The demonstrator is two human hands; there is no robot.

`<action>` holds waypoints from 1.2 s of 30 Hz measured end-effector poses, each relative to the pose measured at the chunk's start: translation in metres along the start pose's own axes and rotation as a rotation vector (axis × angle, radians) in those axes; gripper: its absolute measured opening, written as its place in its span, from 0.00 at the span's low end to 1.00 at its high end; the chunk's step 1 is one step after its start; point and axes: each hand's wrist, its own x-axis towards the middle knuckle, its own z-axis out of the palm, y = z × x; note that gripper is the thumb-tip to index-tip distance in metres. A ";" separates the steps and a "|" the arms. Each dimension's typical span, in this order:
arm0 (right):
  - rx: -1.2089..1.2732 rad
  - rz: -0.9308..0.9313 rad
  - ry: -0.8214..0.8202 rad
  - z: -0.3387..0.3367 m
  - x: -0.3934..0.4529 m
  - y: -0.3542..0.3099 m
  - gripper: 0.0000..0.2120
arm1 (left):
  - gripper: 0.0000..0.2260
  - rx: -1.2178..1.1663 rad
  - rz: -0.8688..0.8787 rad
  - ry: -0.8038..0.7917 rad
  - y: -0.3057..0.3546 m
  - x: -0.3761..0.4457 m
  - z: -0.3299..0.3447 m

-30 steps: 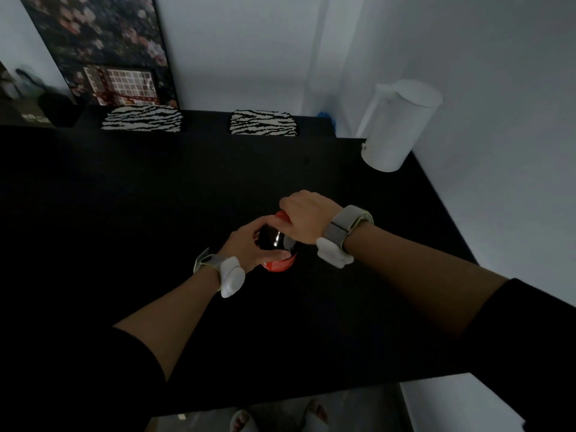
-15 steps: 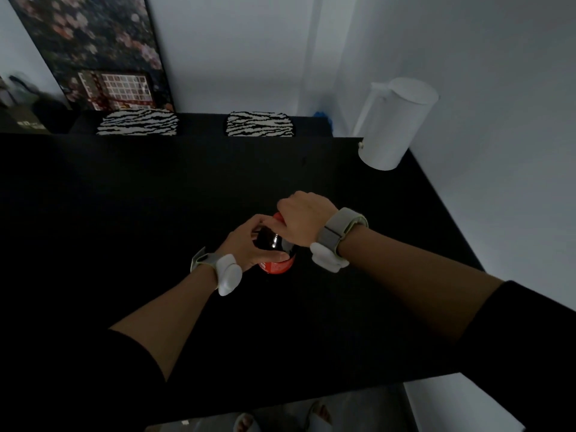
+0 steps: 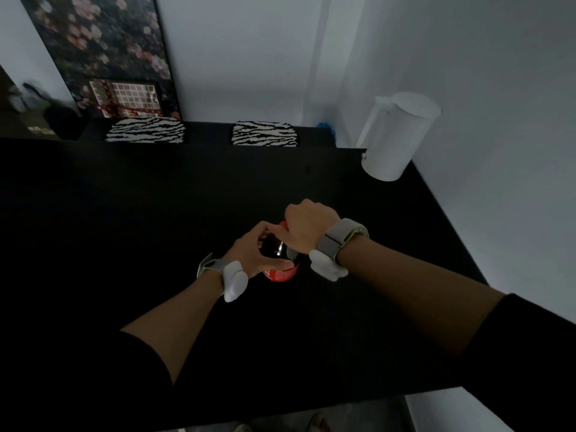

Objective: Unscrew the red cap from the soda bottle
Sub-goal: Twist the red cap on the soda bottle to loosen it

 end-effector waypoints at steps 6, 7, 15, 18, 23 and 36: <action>-0.206 -0.205 -0.047 -0.011 0.000 0.011 0.19 | 0.32 -0.010 0.009 -0.007 0.002 0.003 0.002; -0.233 -0.222 -0.063 -0.013 0.000 0.012 0.19 | 0.32 -0.006 0.013 -0.008 0.002 0.003 0.003; -0.095 0.008 0.029 -0.004 -0.002 0.000 0.20 | 0.34 0.006 0.029 -0.012 0.002 0.000 0.003; -0.060 -0.025 0.011 -0.005 -0.001 0.002 0.19 | 0.35 -0.001 0.016 -0.011 0.002 0.001 0.003; -0.128 -0.176 -0.055 -0.013 -0.001 0.011 0.15 | 0.31 -0.016 0.025 0.027 0.002 0.001 0.004; 0.036 -0.042 -0.059 -0.012 -0.005 0.003 0.12 | 0.31 -0.045 0.026 -0.016 0.000 0.001 0.004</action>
